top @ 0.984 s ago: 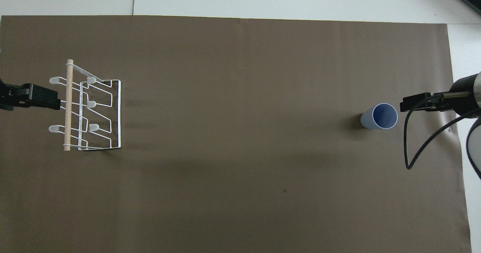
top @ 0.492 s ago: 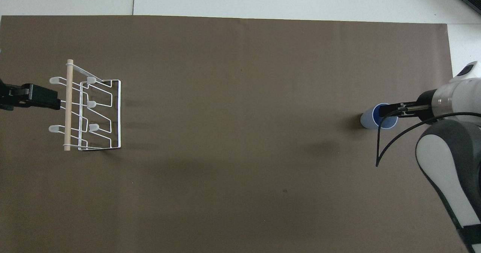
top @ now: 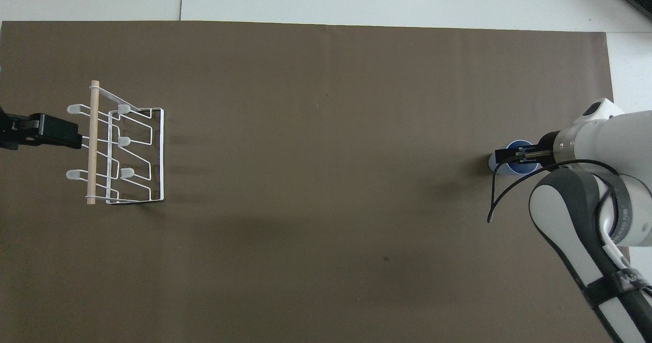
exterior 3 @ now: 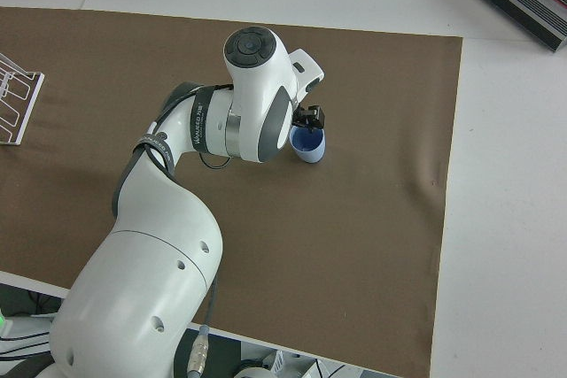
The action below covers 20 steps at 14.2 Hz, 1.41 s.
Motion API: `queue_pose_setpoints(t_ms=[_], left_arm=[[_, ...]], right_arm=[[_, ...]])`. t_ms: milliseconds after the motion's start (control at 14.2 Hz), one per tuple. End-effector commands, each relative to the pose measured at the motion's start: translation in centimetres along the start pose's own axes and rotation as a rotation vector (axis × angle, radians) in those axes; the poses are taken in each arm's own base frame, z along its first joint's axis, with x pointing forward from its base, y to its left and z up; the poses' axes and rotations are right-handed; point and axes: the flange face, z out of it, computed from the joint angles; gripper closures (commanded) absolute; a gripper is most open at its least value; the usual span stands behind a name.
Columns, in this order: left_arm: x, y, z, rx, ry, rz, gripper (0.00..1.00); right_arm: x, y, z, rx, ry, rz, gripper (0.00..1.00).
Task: Hang cup on cup holder
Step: 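Lower the right gripper onto the cup rim and close on it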
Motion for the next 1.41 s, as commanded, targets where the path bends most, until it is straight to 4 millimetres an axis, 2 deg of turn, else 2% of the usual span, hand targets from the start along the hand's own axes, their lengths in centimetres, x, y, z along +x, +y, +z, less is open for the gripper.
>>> queue_pose_setpoints(t_ms=[0,211,562,633,844,1125,1195,1336], left_arm=[[-0.6,-0.1,-0.2,0.015,0.02,-0.003,0.0],[-0.6,-0.1,-0.1,0.015,0.013,-0.001,0.0],[-0.6,0.0,-0.2,0.015,0.019,0.0,0.0],[-0.6,0.2,-0.1,0.015,0.017,0.003,0.0],[-0.6,-0.1,-0.2,0.015,0.02,0.002,0.0],[-0.5,0.1,-0.2,0.015,0.022,0.0,0.0],[-0.5,0.2,-0.2,0.015,0.022,0.0,0.0],[-0.5,0.2,-0.2,0.015,0.023,0.002,0.0]], right_arm=[[-0.2,0.2,1.5,0.016,0.015,-0.009,0.0],[-0.2,0.2,2.8,0.015,0.021,-0.001,0.0],[-0.7,-0.6,3.7,0.017,0.014,0.02,0.01],[-0.9,-0.6,4.0,0.017,0.008,0.022,0.08],[-1.0,-0.7,4.0,0.019,0.008,0.055,0.41],[-1.1,-0.7,4.0,0.019,0.002,0.049,0.93],[-1.1,-0.7,4.1,0.02,-0.001,0.049,1.0],[-1.0,-0.7,4.0,0.019,0.0,0.049,1.0]])
